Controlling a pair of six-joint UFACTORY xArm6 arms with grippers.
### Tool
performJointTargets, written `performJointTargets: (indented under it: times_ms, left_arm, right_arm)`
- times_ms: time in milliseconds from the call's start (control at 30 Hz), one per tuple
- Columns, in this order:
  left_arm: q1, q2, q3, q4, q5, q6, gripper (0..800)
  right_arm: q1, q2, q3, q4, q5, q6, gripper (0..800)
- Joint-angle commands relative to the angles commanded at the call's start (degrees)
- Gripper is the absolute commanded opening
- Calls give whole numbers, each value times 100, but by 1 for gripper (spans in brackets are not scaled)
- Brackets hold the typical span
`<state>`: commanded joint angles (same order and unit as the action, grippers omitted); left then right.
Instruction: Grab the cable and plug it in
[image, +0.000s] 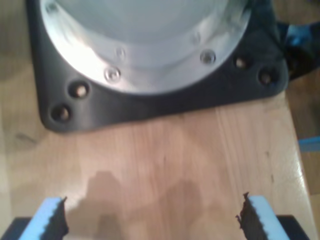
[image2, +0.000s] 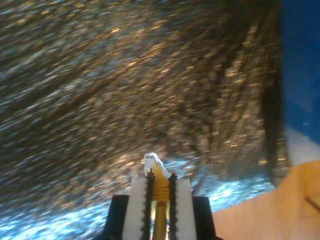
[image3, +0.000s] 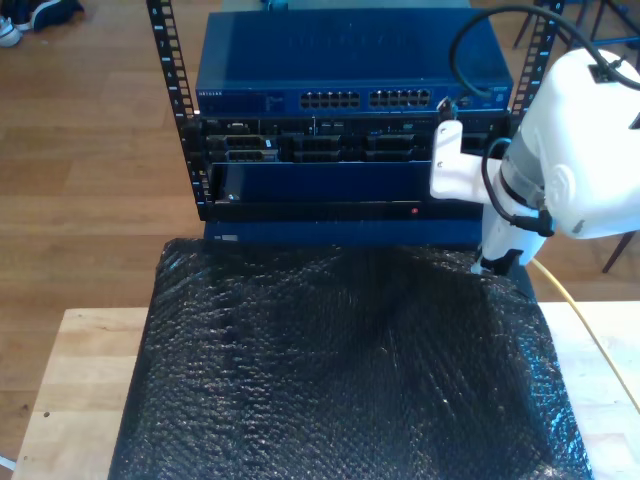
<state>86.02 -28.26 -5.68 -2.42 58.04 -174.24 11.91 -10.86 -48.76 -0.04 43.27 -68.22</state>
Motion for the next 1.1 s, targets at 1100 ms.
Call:
performJointTargets:
  times_ms: [1100]
  left_arm:
    - [18,97,-26,-211,18,246,800]
  right_arm:
    - [352,404,44,0,-1248,26,0]
